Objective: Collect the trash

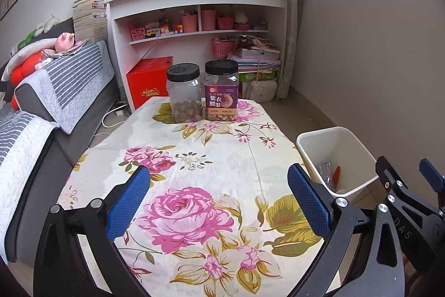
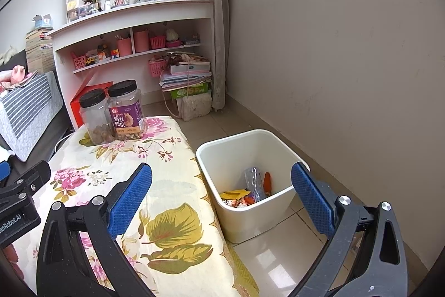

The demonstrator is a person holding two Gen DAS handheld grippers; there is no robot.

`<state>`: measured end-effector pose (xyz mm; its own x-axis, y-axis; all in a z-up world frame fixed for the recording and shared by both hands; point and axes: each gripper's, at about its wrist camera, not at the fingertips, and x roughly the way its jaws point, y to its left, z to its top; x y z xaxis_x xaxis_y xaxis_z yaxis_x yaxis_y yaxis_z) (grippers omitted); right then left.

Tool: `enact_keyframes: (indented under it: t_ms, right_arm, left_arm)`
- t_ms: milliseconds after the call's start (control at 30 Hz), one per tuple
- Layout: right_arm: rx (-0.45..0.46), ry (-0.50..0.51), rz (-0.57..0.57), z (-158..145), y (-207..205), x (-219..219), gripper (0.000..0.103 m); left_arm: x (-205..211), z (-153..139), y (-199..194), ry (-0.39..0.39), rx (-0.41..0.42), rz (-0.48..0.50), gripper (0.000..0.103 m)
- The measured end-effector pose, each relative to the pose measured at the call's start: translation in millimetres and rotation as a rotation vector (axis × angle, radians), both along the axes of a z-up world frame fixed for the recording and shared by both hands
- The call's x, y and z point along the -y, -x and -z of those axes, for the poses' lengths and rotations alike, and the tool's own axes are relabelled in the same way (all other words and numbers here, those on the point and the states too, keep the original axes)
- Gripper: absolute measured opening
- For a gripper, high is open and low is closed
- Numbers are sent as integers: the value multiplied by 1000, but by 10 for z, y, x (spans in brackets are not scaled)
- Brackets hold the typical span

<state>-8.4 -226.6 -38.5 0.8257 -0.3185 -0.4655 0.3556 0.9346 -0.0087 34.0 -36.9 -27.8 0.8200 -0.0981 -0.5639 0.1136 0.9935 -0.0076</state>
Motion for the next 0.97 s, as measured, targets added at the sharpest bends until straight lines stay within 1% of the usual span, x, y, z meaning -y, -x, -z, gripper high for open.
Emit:
enact_keyframes:
  t_ms: [133, 733, 867, 967]
  right_arm:
    - [-10, -13, 1, 18, -5, 12, 96]
    - [7, -7, -6, -17, -7, 59, 96]
    - [7, -7, -8, -19, -11, 67, 96]
    - [10, -4, -8, -24, -7, 67, 96]
  left_arm:
    - [5, 15, -5, 1, -1, 7, 96]
    - [51, 44, 8, -12, 1, 25, 94]
    - [86, 54, 8, -25, 0, 6, 95]
    - [66, 51, -6, -18, -7, -12, 96]
